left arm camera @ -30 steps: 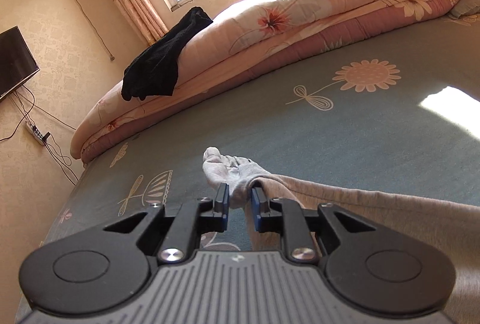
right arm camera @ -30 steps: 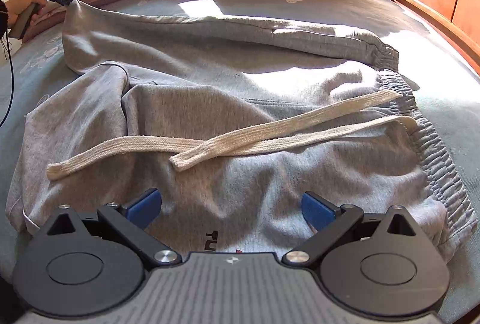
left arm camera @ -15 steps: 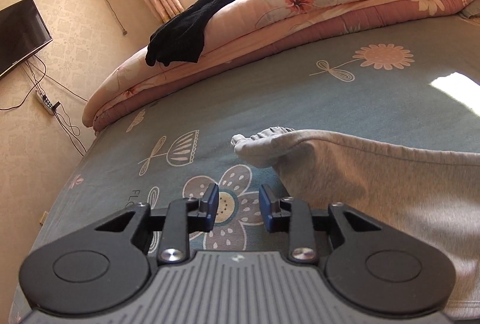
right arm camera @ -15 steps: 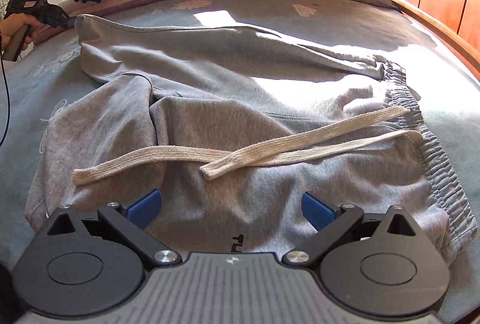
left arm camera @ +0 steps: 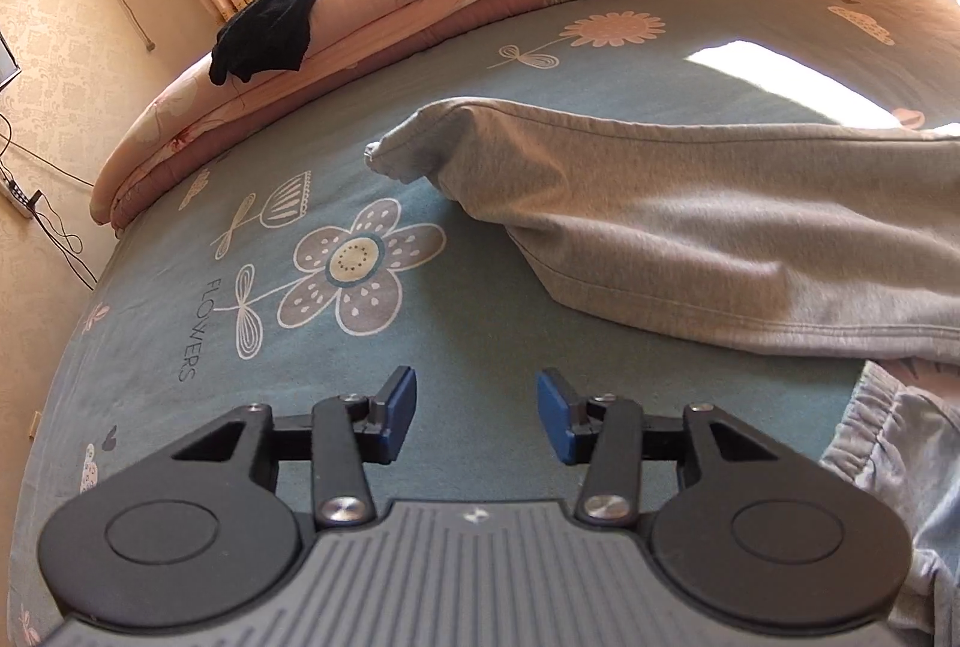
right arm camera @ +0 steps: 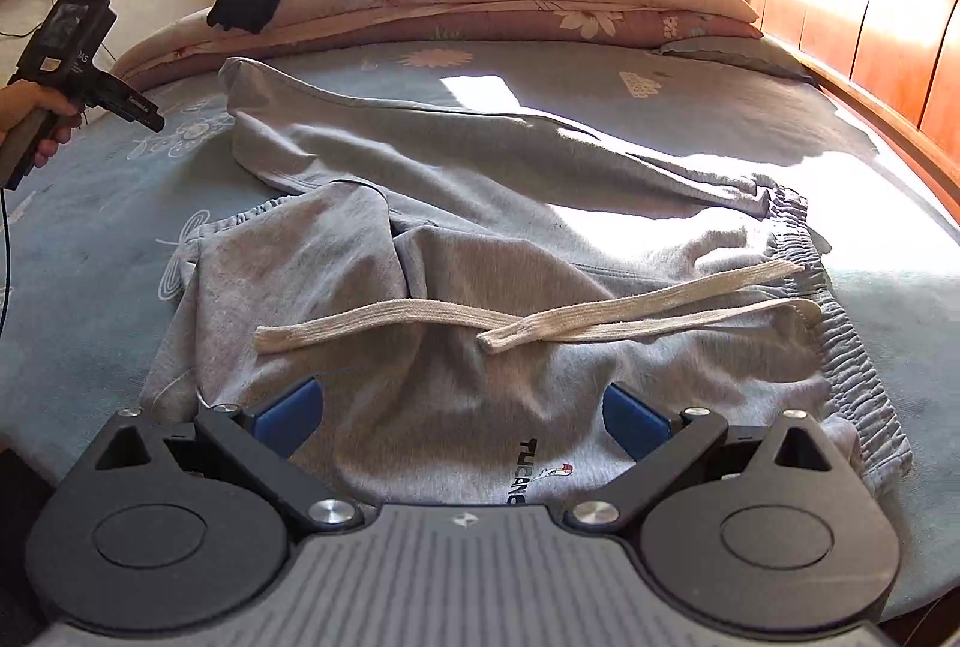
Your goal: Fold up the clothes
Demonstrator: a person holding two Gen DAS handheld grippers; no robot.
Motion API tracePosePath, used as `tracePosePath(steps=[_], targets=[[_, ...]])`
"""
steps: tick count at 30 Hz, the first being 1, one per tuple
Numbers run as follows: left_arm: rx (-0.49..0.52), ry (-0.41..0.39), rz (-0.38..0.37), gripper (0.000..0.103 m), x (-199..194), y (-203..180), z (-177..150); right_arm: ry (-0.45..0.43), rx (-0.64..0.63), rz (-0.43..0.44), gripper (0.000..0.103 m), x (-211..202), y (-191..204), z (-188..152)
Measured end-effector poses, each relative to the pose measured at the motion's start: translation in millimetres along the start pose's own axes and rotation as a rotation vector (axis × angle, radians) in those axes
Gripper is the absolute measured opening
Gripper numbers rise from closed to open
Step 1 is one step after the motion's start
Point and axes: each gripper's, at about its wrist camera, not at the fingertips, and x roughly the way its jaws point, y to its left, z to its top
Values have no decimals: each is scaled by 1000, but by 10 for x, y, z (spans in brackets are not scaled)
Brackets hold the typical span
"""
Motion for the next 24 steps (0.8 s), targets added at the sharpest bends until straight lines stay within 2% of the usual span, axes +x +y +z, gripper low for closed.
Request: tracePosePath(steps=[5, 9, 11, 20, 24], targets=[[15, 47, -117, 53, -237, -359, -411, -32, -22, 29, 101, -207, 42, -71], [-18, 71, -243, 57, -439, -598, -754, -49, -25, 39, 101, -318, 23, -139], [-49, 77, -279, 59, -470, -659, -865, -48, -7, 46, 101, -343, 1, -171], [-350, 109, -445, 58, -272, -656, -1059, -38, 12, 43, 101, -419, -76, -318], [-465, 146, -482, 58, -82, -643, -1056, -25, 53, 25, 101, -396, -167, -336]])
